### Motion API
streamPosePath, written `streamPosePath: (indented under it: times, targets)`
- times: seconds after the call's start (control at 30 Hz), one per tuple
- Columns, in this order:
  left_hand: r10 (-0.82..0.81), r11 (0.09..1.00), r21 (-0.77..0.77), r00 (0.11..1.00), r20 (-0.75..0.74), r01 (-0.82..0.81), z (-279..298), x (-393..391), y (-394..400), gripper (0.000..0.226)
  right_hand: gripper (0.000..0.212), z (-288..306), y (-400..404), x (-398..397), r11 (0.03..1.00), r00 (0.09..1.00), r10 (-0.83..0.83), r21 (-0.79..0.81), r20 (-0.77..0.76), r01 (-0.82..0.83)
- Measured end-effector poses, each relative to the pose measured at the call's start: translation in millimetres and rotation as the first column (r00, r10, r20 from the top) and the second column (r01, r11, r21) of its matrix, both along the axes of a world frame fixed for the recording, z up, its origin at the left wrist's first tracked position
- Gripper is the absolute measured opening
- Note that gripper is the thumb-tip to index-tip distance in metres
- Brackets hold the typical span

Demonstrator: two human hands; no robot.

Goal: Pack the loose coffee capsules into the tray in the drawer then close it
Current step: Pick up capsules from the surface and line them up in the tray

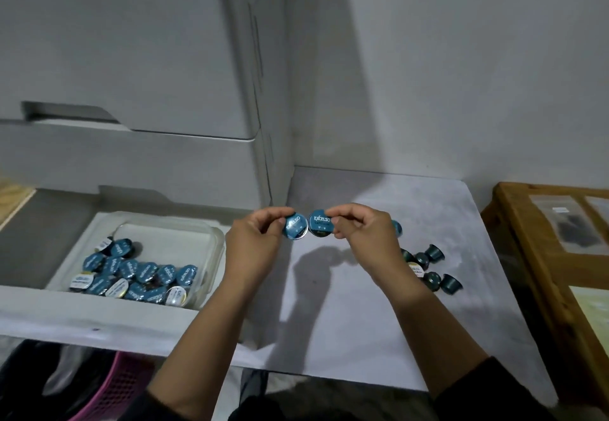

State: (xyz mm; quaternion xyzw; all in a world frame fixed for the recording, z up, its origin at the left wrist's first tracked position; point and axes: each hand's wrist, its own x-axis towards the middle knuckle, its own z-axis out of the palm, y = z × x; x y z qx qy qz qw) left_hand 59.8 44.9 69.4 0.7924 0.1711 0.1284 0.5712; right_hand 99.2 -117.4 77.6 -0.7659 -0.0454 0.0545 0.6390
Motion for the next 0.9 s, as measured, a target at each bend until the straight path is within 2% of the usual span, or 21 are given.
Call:
streamPosePath:
  times: [0.17,0.4,0.57,0.73,0.9]
  targets:
    - [0.016,0.999,0.033,1.000,-0.020,-0.015,12.7,-17.5,56.7,0.029,0.025,2.1,55.5,-4.9,0.995,0.996,0.090,-0.033,0.012,-0.090]
    - [-0.009,0.993,0.115,0.994,-0.109,0.022,6.1,-28.8,170.4,0.031,0.021,-9.5,164.7,-6.8,0.979,0.979,0.198,-0.040,-0.049,-0.200]
    - [-0.077,0.987,0.124,0.975,-0.209,0.104,-3.0,-21.1,251.9,0.023,0.034,-27.4,241.7,-5.9,0.968,0.975,0.203,-0.129,-0.091,-0.214]
    - [-0.163,0.965,0.148,0.937,-0.310,0.217,-24.2,-7.2,316.8,0.024,0.029,-47.1,299.0,-5.3,0.957,0.970,0.160,-0.213,-0.181,-0.198]
    - [-0.282,0.912,0.164,0.864,-0.418,0.377,-44.7,8.0,347.9,0.020,0.023,-74.7,322.8,-5.0,0.918,0.962,0.118,-0.343,-0.245,-0.200]
